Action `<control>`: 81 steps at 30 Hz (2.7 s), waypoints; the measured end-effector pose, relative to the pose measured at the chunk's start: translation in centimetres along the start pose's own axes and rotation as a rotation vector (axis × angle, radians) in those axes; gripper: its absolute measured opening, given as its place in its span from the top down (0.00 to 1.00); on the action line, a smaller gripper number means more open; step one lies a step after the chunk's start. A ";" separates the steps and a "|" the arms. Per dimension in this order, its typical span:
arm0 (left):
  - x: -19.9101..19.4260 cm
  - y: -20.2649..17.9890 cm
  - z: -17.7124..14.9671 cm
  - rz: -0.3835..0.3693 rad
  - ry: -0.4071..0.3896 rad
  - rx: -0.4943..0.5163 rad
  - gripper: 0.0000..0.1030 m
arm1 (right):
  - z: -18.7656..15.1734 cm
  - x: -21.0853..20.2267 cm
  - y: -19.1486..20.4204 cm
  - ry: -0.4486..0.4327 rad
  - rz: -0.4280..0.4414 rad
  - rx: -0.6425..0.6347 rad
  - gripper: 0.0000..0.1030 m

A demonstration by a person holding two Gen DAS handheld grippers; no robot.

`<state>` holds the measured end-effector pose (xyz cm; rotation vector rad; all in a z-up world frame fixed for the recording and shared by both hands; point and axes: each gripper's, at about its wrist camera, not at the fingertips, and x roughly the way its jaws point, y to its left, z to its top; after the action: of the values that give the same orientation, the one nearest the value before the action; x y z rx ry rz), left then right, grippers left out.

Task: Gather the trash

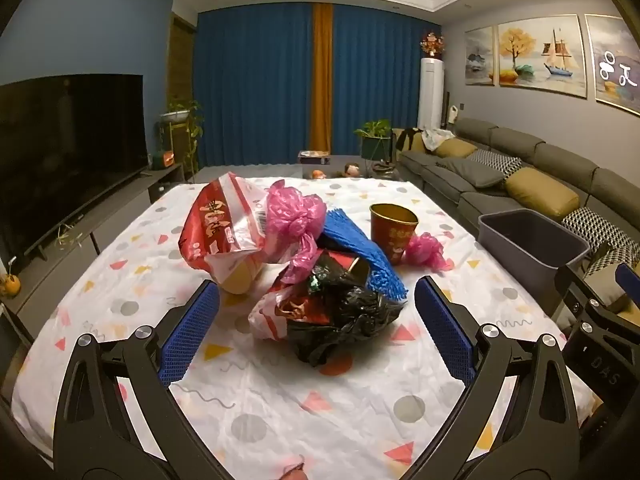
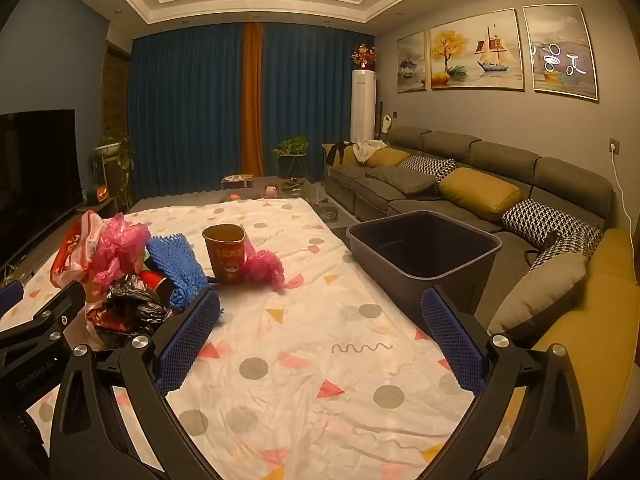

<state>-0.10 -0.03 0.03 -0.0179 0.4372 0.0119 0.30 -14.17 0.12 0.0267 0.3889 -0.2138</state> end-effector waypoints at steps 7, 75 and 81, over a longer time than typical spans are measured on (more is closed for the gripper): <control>-0.2 -0.1 0.0 0.006 0.001 0.000 0.06 | 0.1 -0.1 -0.1 -0.005 -0.003 -0.001 0.05; 0.1 -0.1 0.1 0.001 0.006 -0.002 0.06 | 0.1 -0.5 -0.8 -0.008 -0.002 0.008 0.05; 0.1 -0.1 0.1 0.002 0.006 -0.002 0.06 | 0.1 -0.5 -0.7 -0.008 -0.002 0.007 0.05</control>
<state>0.05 -0.13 0.08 -0.0196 0.4435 0.0141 -0.26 -14.77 0.46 0.0327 0.3802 -0.2175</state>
